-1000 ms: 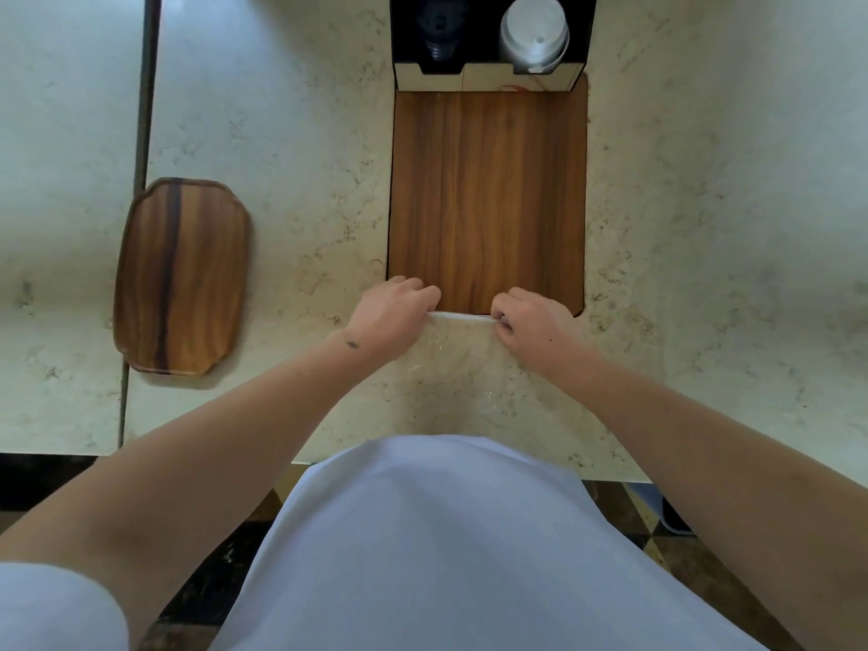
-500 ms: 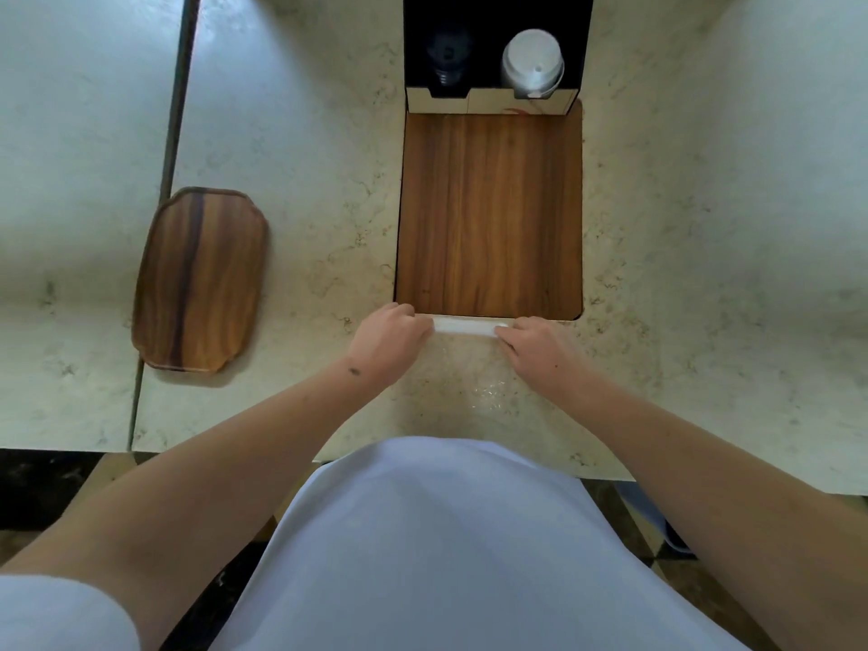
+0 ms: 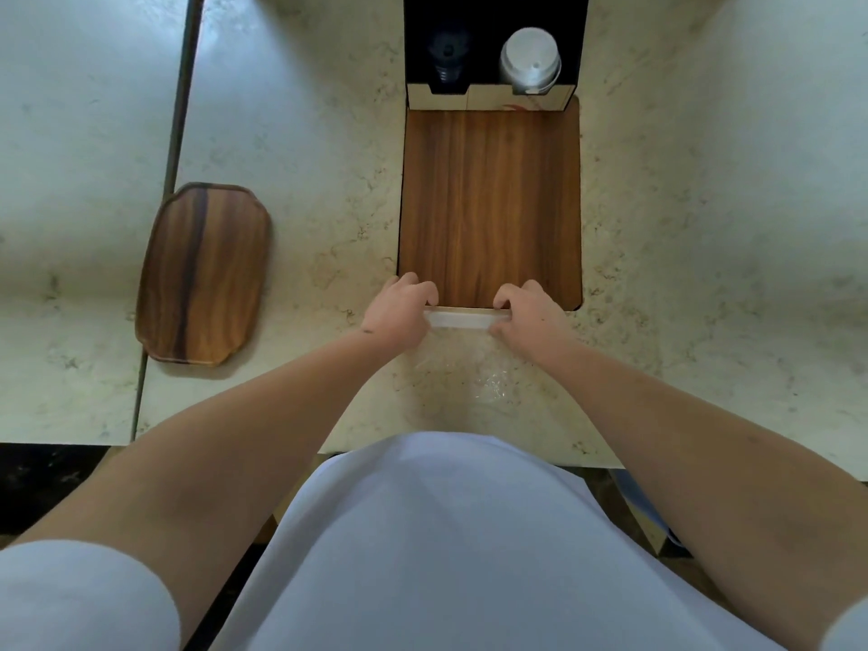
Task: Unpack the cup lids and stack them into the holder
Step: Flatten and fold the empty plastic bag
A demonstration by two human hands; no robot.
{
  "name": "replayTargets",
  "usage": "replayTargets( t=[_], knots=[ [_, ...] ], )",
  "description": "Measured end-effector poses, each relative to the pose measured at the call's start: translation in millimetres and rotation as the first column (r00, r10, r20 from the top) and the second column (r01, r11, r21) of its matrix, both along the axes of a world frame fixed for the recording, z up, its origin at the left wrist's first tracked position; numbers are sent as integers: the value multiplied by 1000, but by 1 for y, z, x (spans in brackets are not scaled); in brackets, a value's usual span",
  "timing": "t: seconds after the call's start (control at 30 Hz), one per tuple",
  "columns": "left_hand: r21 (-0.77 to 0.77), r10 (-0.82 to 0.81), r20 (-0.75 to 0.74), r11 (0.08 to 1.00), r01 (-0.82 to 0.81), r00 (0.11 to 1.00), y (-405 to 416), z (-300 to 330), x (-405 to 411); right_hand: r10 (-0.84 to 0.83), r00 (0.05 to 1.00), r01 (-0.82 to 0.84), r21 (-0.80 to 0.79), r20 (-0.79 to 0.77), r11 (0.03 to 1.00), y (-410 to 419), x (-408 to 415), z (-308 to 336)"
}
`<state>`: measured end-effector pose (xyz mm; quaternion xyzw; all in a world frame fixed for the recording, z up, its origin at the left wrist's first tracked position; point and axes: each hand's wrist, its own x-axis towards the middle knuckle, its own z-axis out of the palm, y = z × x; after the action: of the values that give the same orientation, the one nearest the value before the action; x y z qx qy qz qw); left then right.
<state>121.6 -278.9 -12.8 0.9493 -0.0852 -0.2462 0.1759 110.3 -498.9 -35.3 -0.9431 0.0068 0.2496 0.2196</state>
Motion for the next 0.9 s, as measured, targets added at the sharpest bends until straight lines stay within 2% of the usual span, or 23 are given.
replayTargets(
  t=[0.13, 0.33, 0.47, 0.67, 0.9],
  knots=[
    [17, -26, -18, 1000, 26, 1000, -1, -1, 4, 12, 1000, -12, -27, -4, 1000, 2, 4, 1],
    [10, -86, 67, 996, 86, 994, 0, 0, -1, 187, 982, -183, -127, 21, 975, 5, 11, 9],
    [-4, -152, 73, 988, 152, 986, -2, -1, -8, 226, 974, -218, -192, 22, 957, 7, 3, 12],
    [20, -212, 34, 977, 212, 977, 2, -2, -20, 236, 971, -227, -161, 38, 960, 11, -17, 12],
    [-27, -133, 31, 991, 134, 991, 6, -9, -30, 180, 984, -179, -44, 17, 983, 8, -33, 9]
  ],
)
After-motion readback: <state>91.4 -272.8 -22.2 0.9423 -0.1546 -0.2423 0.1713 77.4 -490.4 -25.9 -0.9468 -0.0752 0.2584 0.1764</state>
